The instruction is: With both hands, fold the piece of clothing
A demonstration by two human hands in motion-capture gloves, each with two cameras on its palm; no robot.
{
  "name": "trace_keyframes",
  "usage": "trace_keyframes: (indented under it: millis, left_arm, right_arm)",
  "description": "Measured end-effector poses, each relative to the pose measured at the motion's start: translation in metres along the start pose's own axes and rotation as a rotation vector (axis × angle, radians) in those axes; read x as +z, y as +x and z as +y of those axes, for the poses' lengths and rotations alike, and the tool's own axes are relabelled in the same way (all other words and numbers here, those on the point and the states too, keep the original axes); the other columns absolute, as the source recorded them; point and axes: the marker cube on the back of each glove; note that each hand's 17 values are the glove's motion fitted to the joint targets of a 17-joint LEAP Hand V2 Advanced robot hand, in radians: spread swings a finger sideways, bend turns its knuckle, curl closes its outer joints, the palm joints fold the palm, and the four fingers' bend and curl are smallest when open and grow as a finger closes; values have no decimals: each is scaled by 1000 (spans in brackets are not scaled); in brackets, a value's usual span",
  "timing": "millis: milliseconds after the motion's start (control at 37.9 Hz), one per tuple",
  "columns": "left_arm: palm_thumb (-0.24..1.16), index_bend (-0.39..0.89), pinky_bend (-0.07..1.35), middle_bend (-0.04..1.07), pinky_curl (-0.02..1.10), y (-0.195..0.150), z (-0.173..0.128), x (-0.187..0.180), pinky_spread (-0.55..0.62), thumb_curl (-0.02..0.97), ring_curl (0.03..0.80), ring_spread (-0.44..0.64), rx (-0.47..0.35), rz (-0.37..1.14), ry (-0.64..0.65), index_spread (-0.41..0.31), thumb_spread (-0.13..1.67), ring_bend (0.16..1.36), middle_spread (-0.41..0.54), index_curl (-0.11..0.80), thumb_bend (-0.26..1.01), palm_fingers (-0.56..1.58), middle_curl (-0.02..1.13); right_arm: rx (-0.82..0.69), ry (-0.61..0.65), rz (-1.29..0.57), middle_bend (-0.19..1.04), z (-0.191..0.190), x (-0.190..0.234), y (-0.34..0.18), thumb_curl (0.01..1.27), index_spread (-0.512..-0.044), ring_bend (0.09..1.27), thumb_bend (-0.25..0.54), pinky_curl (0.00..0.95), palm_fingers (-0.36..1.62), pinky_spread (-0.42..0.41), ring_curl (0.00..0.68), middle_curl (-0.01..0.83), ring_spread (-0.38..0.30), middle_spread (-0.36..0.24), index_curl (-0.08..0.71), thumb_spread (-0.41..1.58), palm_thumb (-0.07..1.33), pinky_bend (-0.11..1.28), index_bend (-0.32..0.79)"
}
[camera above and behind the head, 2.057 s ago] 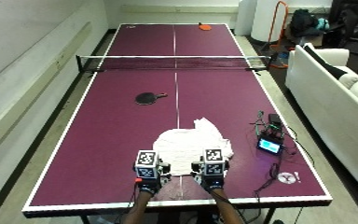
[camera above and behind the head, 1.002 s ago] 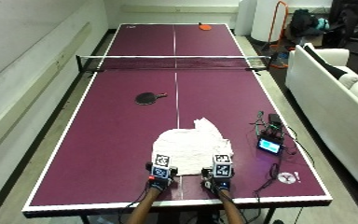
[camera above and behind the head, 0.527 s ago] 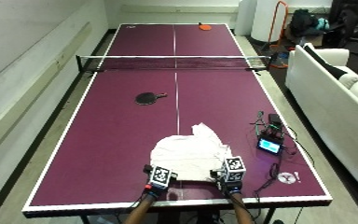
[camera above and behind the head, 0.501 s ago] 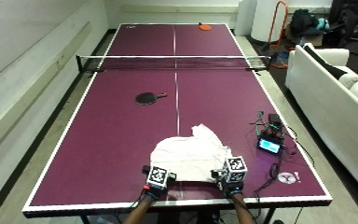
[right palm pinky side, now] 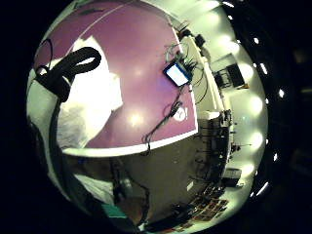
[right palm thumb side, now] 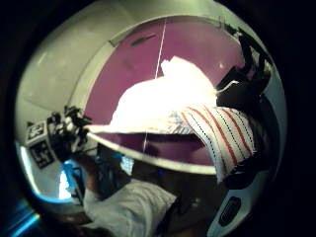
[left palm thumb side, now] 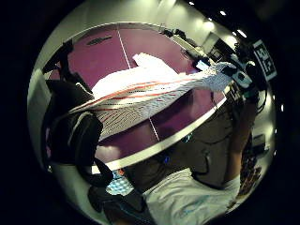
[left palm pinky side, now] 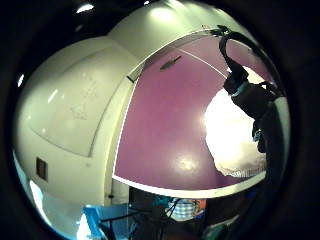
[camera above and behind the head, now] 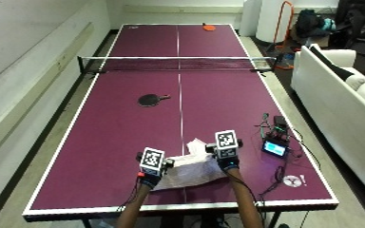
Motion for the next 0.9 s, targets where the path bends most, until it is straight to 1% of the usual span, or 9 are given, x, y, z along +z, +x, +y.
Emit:
trace_keyframes:
  millis: [158,290,396,501,580,686,738,791,897]
  left_arm:
    - [524,291,123,738,271,-6,-29,52,-167,260,399,-376,-118,-22,-215,-367,1224,680,-406,439,-15,1263,558]
    - [525,316,117,772,263,-10,-29,26,-160,257,405,-379,-155,-111,-303,-374,1222,684,-402,460,-15,1261,565]
    - [525,334,109,788,254,-9,-31,41,-142,255,409,-379,-139,-104,-329,-377,1221,687,-403,474,-15,1237,569]
    - [526,344,109,802,247,-10,-32,55,-132,254,412,-372,-139,-133,-314,-378,1220,685,-402,484,-15,1225,571]
    - [520,351,109,809,241,-9,-36,62,-125,250,413,-371,-139,-116,-250,-379,1219,680,-401,490,-17,1220,571]
    - [518,362,106,814,234,-18,-50,68,-116,247,414,-370,-197,-116,-56,-380,1218,680,-400,497,-16,1213,571]
    - [520,348,101,799,228,-21,-47,68,-85,245,409,-361,-242,-124,-24,-368,1218,657,-390,495,-14,1133,565]
    - [535,286,126,753,232,-21,-40,67,-62,249,409,-348,-273,-133,-28,-345,1218,647,-379,481,-7,1040,551]
    - [582,170,214,532,274,-12,-33,63,0,260,426,-296,-254,-125,3,-285,1223,649,-326,462,5,799,512]
  right_arm:
    - [120,117,231,528,-79,5,-37,286,-346,815,38,359,1311,-283,464,477,-255,-260,316,1141,902,369,148]
    - [63,167,225,539,-106,-1,-71,276,-350,793,6,364,1305,-285,466,483,-253,-260,339,1140,888,366,181]
    - [70,85,240,549,-113,15,-78,268,-353,776,-14,364,1308,-286,464,489,-252,-256,356,1143,873,356,189]
    - [122,23,276,556,-119,37,-73,259,-355,766,-23,363,1318,-282,466,493,-254,-257,374,1141,853,346,197]
    - [119,5,196,560,-120,50,-74,251,-357,764,-24,362,1327,-282,467,497,-250,-258,389,1142,836,337,203]
    - [189,198,-6,582,-121,43,-64,245,-355,752,-16,362,1306,-269,469,507,-251,-254,398,1150,831,330,183]
    - [261,287,-42,561,-117,38,-46,234,-356,714,-52,373,1008,-203,453,496,-261,-263,341,1139,764,361,11]
    - [340,219,-20,525,-96,39,-24,228,-355,687,-51,384,937,-174,452,490,-263,-269,329,1132,730,390,24]
    - [452,-120,-77,437,-35,53,8,226,-356,609,-40,400,801,-122,433,461,-254,-269,307,1124,687,444,56]
